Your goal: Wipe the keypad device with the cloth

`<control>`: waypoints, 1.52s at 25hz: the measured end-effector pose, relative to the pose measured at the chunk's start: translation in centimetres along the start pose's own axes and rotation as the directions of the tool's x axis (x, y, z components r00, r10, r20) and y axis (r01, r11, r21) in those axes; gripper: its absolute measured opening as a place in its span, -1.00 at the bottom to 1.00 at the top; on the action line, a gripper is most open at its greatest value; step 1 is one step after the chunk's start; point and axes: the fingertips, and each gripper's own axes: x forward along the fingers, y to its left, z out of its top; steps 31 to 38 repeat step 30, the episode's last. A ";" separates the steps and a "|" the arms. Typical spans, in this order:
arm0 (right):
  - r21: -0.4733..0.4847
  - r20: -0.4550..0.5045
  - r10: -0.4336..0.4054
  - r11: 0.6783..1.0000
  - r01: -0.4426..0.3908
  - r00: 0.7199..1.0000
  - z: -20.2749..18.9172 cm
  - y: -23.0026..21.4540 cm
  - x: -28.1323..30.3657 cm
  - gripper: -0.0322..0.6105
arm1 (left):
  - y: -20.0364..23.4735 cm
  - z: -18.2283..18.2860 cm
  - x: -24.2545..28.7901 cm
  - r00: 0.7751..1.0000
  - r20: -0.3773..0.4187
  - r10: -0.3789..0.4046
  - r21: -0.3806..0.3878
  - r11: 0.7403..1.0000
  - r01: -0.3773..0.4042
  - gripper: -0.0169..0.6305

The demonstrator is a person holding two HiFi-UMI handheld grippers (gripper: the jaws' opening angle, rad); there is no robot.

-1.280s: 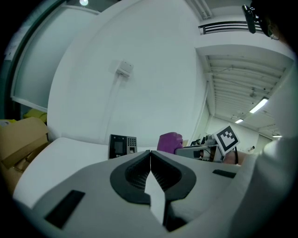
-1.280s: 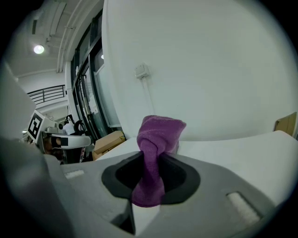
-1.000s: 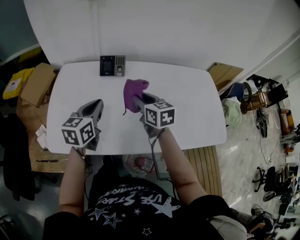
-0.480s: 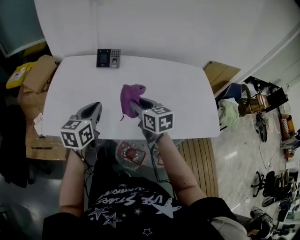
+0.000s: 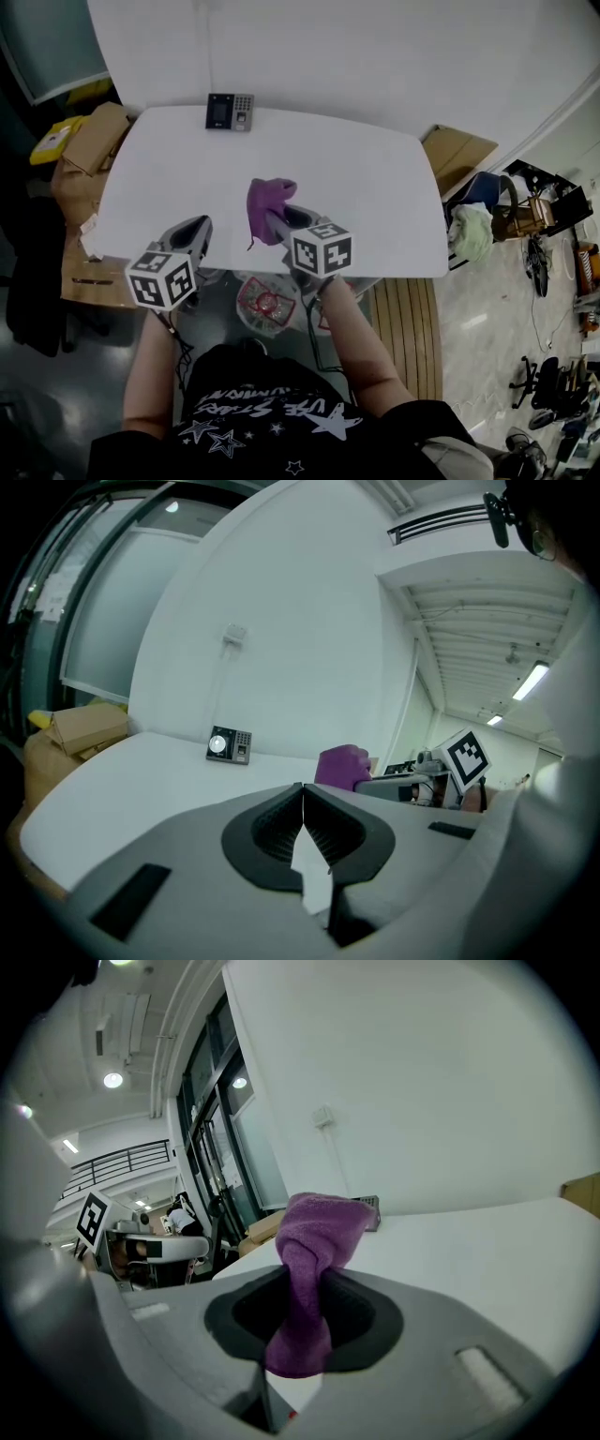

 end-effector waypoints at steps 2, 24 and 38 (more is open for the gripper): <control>0.000 -0.004 0.012 1.000 -0.012 1.000 -0.1 -0.1 0.1 -0.61 | 0.0 0.1 0.3 1.000 0.003 0.004 -0.001 1.000 -0.004 -0.92; -0.087 -0.028 -0.006 0.996 0.004 1.000 -4.5 10.3 -4.7 -0.61 | -2.8 -3.9 -8.9 0.998 0.016 -0.062 0.042 0.997 0.062 -0.92; -0.086 -0.020 -0.029 0.996 0.028 0.999 -6.6 14.4 -7.6 -0.61 | -4.0 -5.8 -14.1 0.997 0.021 -0.073 0.049 0.996 0.071 -0.92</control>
